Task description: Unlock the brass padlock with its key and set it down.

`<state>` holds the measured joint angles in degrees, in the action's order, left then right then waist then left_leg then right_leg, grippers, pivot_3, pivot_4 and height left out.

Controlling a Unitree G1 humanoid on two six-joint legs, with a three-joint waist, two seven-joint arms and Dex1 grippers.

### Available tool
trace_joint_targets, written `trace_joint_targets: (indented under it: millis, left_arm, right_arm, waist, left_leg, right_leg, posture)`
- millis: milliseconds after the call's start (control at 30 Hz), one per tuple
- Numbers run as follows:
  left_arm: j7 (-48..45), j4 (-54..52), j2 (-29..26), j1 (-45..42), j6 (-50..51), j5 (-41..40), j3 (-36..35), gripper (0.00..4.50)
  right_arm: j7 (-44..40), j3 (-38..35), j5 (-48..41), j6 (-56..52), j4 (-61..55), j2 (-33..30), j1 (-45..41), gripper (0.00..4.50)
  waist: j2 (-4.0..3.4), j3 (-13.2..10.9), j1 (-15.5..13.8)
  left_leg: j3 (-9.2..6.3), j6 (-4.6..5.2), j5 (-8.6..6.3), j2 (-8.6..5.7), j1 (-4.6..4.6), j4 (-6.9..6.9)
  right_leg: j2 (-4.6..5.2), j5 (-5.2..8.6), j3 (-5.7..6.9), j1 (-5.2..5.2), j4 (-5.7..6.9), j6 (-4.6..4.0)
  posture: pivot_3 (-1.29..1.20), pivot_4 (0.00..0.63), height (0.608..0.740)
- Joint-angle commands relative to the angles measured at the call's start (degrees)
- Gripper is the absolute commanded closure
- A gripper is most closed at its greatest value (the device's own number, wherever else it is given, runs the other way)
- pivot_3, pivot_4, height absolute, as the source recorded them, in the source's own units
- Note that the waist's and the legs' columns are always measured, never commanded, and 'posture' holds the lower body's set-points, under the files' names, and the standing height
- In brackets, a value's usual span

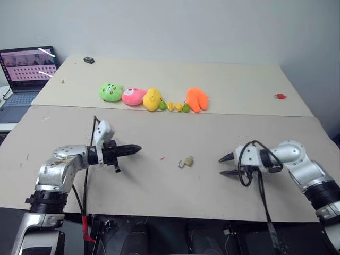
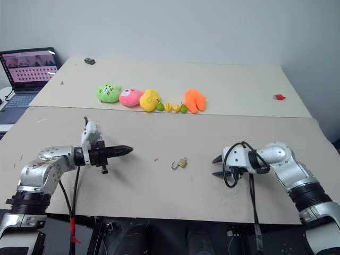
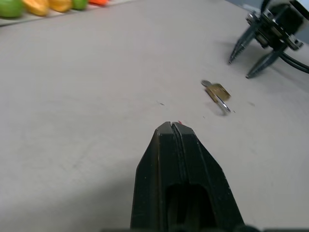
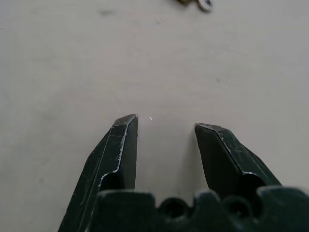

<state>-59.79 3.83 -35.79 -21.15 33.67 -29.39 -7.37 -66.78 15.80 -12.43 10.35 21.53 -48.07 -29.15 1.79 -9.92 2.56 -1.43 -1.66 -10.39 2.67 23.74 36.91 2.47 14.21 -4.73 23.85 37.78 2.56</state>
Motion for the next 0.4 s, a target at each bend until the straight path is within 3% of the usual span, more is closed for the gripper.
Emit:
trace_joint_targets:
  millis: [33,233,400]
  left_arm:
    - [7.5,-5.7,2.5,3.3,-0.2,-2.5,-6.1,4.50]
    - [19.0,-12.4,9.3,11.3,-3.9,-2.1,-11.2,4.50]
    - [26.3,-16.7,14.6,17.8,-8.0,0.0,-12.0,4.50]
  right_arm:
    - [7.7,-12.2,-9.7,-7.3,-0.2,4.3,-2.4,2.11]
    - [22.1,-25.3,-16.6,-15.6,-4.8,12.6,1.8,2.11]
    - [30.4,-28.5,-19.9,-24.6,-14.6,18.5,9.6,2.11]
  waist:
    - [0.00,0.0,0.2]
    - [0.01,0.0,-0.5]
    - [0.02,0.0,-0.7]
  left_leg:
    - [0.01,0.00,0.00,0.00,0.01,0.00]
    - [0.01,0.04,-0.04,-0.06,0.16,-0.07]
    - [0.05,0.03,-0.04,-0.08,0.11,-0.02]
  right_leg:
    - [0.00,0.00,-0.03,0.06,0.05,0.00]
    - [0.03,-0.21,-0.09,0.22,0.14,-0.36]
    - [0.04,-0.22,-0.13,0.16,0.12,-0.29]
  posture:
    - [0.00,0.150,0.717]
    - [0.00,0.150,0.717]
    - [0.00,0.150,0.717]
